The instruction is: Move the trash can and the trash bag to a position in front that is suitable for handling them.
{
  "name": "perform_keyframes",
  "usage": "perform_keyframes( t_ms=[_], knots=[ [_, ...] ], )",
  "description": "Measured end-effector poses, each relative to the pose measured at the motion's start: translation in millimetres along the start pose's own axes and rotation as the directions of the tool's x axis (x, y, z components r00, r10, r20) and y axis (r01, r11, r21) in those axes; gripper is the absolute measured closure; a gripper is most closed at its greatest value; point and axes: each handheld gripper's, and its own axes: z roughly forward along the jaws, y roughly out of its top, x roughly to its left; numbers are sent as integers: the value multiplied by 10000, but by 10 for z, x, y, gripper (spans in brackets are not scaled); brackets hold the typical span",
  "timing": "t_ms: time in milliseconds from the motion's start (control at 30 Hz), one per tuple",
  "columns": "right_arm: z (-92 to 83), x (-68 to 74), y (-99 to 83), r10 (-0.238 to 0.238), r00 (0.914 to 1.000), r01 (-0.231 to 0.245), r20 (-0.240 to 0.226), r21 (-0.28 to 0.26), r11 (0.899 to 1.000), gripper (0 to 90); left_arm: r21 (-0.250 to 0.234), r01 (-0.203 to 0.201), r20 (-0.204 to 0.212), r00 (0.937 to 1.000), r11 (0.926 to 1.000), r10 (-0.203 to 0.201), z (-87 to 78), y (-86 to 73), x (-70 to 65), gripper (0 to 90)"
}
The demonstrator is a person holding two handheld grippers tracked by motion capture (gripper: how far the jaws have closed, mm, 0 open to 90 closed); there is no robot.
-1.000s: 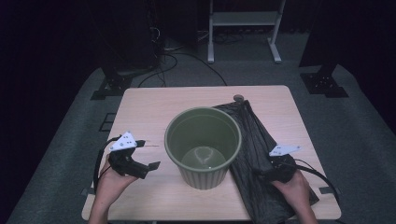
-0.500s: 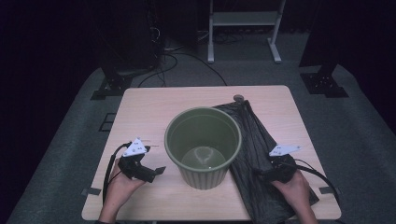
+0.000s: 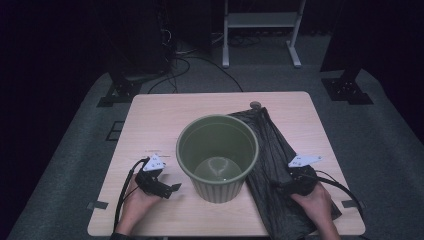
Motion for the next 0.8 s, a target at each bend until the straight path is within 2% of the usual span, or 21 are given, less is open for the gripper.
perform_keyframes(
  t_ms=[267, 433, 633, 800],
  knots=[
    [0, 0, 0, -3, 10000, 3, 0, -1, 10000, 97, 328, 172, -51, 9998, 9993, -171, 96, -80, 32, 0],
    [0, 0, 0, -1, 10000, 1, 3, 0, 10000, 100, 323, 68, -277, 9996, 9995, -59, 102, -98, 22, 0],
    [-14, -7, -1, 29, 10000, -29, 35, 13, 10000, 115, 330, 82, -304, 9995, 9994, -72, 104, -98, 16, 0],
    [-124, -78, 38, 92, 9993, -90, 356, -47, 9999, 115, 332, 84, -305, 9995, 9994, -74, 104, -98, 16, 0]
  ],
)
